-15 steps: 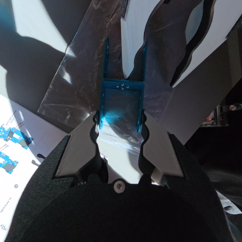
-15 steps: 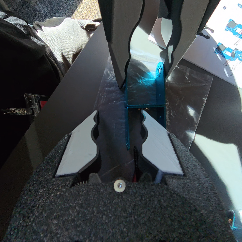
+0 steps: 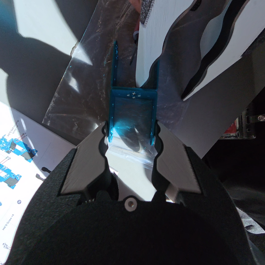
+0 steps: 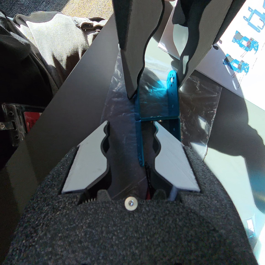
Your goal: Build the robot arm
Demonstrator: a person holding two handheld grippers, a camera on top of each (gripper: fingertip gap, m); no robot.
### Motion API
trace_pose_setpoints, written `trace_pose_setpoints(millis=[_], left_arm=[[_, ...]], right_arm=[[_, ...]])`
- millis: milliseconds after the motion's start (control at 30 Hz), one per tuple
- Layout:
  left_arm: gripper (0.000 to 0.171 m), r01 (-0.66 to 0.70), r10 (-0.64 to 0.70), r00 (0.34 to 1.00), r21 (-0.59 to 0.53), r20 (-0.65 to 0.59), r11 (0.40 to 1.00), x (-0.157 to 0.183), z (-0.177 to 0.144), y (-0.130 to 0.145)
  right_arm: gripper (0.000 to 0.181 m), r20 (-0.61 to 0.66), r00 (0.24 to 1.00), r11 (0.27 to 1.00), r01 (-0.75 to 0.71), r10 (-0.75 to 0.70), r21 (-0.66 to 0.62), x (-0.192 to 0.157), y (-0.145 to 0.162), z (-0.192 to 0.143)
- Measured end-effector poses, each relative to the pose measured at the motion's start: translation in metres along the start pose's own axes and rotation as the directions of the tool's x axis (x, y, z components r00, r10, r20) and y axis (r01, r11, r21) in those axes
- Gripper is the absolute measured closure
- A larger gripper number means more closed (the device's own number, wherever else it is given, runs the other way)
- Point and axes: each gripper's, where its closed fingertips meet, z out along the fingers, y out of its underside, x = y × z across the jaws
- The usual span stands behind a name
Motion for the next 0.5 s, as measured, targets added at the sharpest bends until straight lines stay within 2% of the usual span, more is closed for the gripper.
trace_pose_setpoints(millis=[67, 133, 233, 267, 367, 433, 500], left_arm=[[0.108, -0.014, 0.014, 1.0, 0.002, -0.004, 1.0, 0.001, 0.0, -0.001], [0.107, -0.086, 0.086, 0.996, 0.002, 0.01, 0.996, 0.001, 0.0, -0.003], [0.108, -0.235, 0.238, 0.967, -0.049, 0.085, 0.971, -0.001, -0.005, -0.007], [0.108, -0.261, 0.266, 0.959, -0.065, 0.099, 0.963, -0.001, -0.008, -0.009], [0.108, -0.344, 0.35, 0.929, -0.071, 0.117, 0.936, -0.002, -0.02, -0.019], [0.108, -0.357, 0.362, 0.927, -0.059, 0.103, 0.932, -0.006, -0.028, -0.026], [0.108, -0.35, 0.353, 0.933, -0.062, 0.066, 0.935, -0.014, -0.031, -0.026]], right_arm=[[0.121, 0.046, 0.999, 1.0, -0.017, 0.016, 0.024, -0.001, 0.001, -0.004], [0.118, 0.073, 0.996, 0.996, -0.054, 0.048, 0.073, 0.005, 0.0, -0.018], [0.097, 0.001, 0.986, 0.978, -0.166, 0.168, 0.127, 0.038, 0.001, -0.042], [0.086, -0.035, 0.983, 0.978, -0.178, 0.183, 0.111, 0.046, 0.005, -0.042], [0.084, -0.044, 0.988, 0.988, -0.145, 0.147, 0.062, 0.034, 0.004, -0.026], [0.09, -0.114, 0.988, 0.994, -0.104, 0.105, 0.019, 0.034, 0.006, -0.013], [0.114, -0.186, 0.98, 0.997, -0.074, 0.074, 0.006, 0.043, 0.006, -0.008]])
